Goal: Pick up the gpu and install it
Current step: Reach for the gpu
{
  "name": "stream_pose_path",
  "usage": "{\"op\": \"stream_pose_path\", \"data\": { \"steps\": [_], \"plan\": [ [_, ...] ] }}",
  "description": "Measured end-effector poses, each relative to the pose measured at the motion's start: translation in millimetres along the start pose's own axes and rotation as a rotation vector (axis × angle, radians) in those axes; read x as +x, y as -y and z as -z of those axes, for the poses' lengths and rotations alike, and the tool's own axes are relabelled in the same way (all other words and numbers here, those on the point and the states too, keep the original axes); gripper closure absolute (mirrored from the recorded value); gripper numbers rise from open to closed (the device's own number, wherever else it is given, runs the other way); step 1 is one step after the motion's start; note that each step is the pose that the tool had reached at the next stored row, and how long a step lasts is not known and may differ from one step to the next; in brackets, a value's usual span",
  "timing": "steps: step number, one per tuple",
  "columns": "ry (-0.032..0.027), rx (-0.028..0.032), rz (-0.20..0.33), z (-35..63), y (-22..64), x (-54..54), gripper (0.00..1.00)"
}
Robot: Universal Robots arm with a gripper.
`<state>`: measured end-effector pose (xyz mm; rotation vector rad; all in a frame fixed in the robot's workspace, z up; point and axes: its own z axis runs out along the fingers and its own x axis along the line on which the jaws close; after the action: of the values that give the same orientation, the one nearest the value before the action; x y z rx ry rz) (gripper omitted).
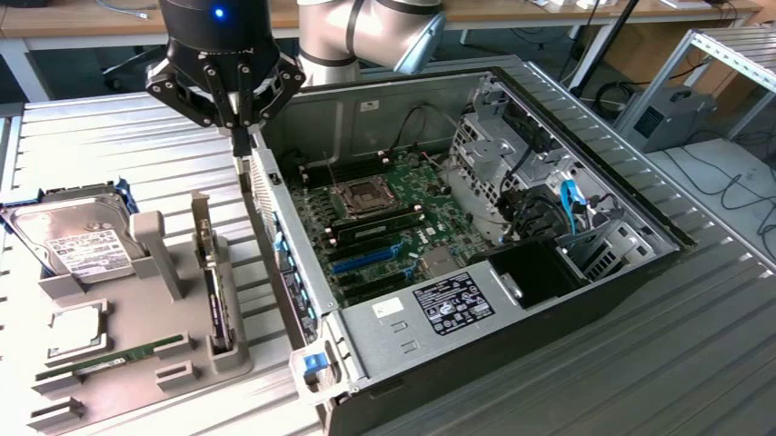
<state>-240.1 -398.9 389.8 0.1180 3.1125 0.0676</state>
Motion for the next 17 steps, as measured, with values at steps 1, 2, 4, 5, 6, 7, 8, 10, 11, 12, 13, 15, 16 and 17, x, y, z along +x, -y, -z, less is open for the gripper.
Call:
{"op": "stream_pose_path", "data": {
  "steps": [1,2,4,5,6,7,8,10,11,12,13,15,16,17],
  "plan": [
    [0.0,-0.0001,0.0,0.0,0.0,0.4,0.89],
    [0.0,0.0,0.0,0.0,0.0,0.7,0.89],
    [0.0,0.0,0.0,-0.1,0.1,1.4,0.89],
    [0.0,0.0,0.0,-0.1,0.1,1.7,0.89],
    [0.0,0.0,0.0,-0.1,0.1,2.0,0.89],
    [0.0,-0.0001,0.0,-0.2,0.2,2.3,0.89],
    [0.0,-0.0001,0.0,-0.2,0.2,2.5,0.89],
    [0.0,0.0,0.0,-0.3,0.2,3.1,0.89],
    [0.0,0.0,0.0,-0.3,0.3,3.3,0.89],
    [0.0,0.0,0.0,-0.3,0.3,3.6,0.89],
    [0.0,-0.0001,0.0,-0.4,0.3,3.9,0.89],
    [0.0,0.0,0.0,-0.4,0.4,4.4,0.89],
    [0.0,0.0,0.0,-0.4,0.4,4.8,0.89],
    [0.0,0.0,0.0,-0.5,0.4,5.1,0.89]
  ]
}}
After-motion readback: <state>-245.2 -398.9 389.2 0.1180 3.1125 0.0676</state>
